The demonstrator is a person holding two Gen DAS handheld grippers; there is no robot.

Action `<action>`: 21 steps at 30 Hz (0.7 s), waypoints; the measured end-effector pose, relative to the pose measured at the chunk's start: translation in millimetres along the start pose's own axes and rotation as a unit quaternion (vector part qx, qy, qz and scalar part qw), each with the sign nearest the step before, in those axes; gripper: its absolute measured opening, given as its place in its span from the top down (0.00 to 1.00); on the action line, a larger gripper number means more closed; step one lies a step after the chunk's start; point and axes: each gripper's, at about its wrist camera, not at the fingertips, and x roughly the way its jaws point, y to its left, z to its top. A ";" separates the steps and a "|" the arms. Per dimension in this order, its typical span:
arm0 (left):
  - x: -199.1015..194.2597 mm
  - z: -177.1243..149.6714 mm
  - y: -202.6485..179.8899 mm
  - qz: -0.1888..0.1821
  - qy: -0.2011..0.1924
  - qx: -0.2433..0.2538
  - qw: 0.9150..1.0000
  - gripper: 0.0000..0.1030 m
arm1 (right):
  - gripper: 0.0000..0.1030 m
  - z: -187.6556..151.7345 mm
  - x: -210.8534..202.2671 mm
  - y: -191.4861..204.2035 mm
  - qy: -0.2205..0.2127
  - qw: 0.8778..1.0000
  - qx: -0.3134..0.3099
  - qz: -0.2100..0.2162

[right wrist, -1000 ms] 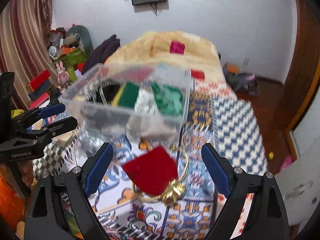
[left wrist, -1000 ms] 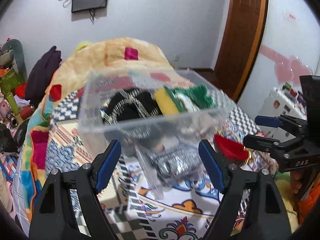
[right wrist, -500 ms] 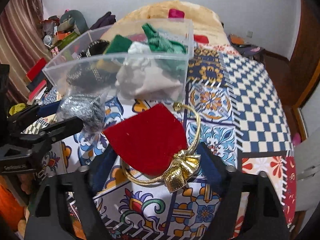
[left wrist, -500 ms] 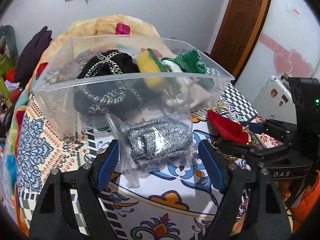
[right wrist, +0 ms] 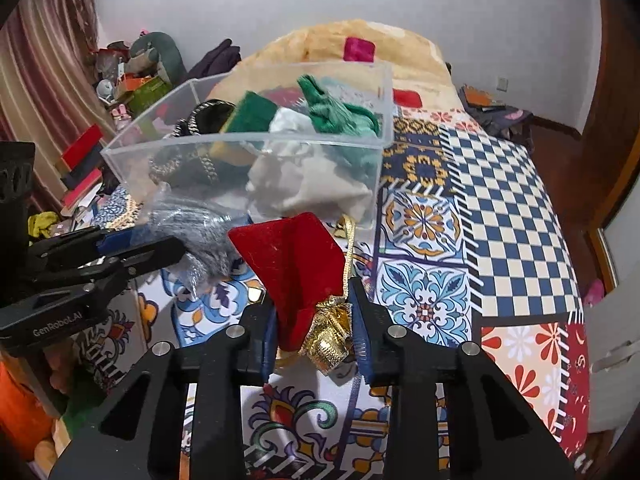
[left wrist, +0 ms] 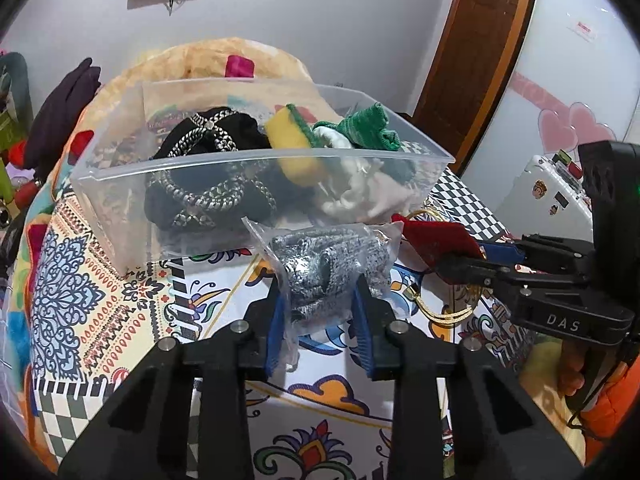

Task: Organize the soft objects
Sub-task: 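Carry both pouches over the box and release them with both tools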

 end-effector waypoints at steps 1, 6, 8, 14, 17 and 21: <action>-3.9 -0.7 -0.9 -0.002 -0.004 0.001 1.000 0.71 | 0.74 0.0 -1.0 0.8 -0.004 1.000 -0.002 0.000; -22.6 -0.3 1.2 -0.002 -0.025 0.001 1.000 0.72 | 0.74 4.9 -16.8 9.2 -0.028 1.000 -0.011 0.005; -33.6 3.3 -0.5 0.001 -0.039 -0.002 0.999 0.72 | 0.74 10.4 -24.9 14.6 -0.041 0.999 -0.015 0.003; -59.1 19.8 7.5 0.014 -0.080 -0.006 0.997 0.72 | 0.74 29.4 -46.7 27.0 -0.085 0.996 -0.027 0.001; -71.3 30.3 10.4 0.022 -0.098 -0.003 0.995 0.72 | 0.74 42.7 -54.7 30.2 -0.107 0.994 -0.031 0.001; -83.8 45.6 14.2 0.038 -0.123 0.003 0.992 0.72 | 0.74 59.1 -62.0 33.1 -0.134 0.990 -0.034 -0.001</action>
